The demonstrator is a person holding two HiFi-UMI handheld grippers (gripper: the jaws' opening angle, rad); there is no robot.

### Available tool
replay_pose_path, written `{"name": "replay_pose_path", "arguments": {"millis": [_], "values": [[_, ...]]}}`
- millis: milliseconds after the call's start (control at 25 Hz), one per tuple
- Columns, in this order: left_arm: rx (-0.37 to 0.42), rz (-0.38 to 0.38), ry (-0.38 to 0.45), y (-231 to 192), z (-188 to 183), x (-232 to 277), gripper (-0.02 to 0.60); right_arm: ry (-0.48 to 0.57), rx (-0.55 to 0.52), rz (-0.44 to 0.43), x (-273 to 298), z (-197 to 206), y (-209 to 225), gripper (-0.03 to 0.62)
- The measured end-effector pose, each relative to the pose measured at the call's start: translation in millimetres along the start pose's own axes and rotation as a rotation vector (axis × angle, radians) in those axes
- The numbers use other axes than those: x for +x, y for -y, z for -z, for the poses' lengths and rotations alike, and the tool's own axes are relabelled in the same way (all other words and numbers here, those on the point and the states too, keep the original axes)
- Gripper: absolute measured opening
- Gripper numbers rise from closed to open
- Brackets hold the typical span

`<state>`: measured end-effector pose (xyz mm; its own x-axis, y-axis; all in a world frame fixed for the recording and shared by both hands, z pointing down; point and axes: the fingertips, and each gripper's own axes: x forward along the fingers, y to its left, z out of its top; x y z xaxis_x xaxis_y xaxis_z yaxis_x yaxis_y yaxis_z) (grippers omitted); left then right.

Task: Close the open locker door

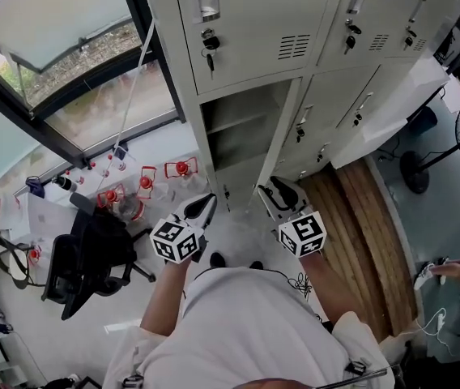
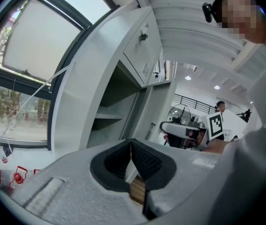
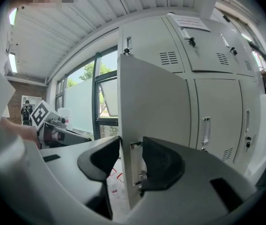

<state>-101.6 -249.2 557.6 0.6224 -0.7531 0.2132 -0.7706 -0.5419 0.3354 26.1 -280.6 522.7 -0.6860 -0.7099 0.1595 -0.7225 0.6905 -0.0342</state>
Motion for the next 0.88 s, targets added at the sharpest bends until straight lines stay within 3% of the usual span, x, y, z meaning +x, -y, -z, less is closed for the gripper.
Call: {"name": "replay_pose_path", "arguments": {"millis": [480, 880], "values": [[-0.013, -0.091, 0.038, -31, -8, -23, 0.015, -0.001, 0.005, -0.122, 53, -10, -21, 0.151], [-0.012, -0.13, 0.052, -51, -18, -25, 0.015, -0.009, -0.007, -0.167, 98, -13, -27, 0.149]]}}
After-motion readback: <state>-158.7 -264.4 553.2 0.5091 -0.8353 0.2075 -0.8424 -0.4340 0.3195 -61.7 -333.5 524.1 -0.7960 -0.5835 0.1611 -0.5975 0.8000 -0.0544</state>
